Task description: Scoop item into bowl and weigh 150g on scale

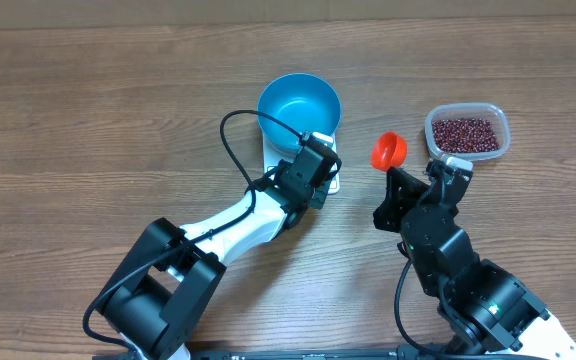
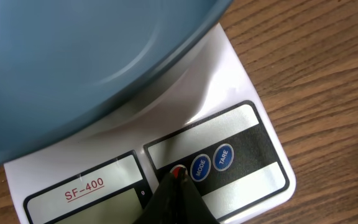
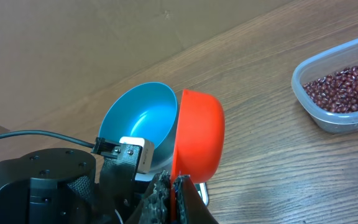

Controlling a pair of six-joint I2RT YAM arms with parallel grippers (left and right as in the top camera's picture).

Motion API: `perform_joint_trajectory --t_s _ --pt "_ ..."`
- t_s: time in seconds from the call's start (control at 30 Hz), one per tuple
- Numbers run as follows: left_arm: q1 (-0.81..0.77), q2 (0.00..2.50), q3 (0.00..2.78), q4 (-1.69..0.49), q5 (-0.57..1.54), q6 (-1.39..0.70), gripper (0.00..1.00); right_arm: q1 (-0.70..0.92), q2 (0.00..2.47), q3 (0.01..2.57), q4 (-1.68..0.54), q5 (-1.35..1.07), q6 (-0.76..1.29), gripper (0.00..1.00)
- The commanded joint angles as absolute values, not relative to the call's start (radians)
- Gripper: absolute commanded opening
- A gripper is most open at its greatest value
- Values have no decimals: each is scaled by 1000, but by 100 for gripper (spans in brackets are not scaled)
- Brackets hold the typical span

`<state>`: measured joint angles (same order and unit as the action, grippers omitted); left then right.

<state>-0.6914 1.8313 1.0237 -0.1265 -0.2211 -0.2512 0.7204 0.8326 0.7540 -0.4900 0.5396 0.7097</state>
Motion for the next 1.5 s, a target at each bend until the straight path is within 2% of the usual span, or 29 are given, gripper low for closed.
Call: perform_joint_trajectory --t_s 0.0,1.47 --pt "-686 1844 1029 -122 -235 -231 4 716 828 775 -484 556 705 4" --pt "-681 1891 1029 -94 -235 -223 4 716 828 775 -484 538 705 4"
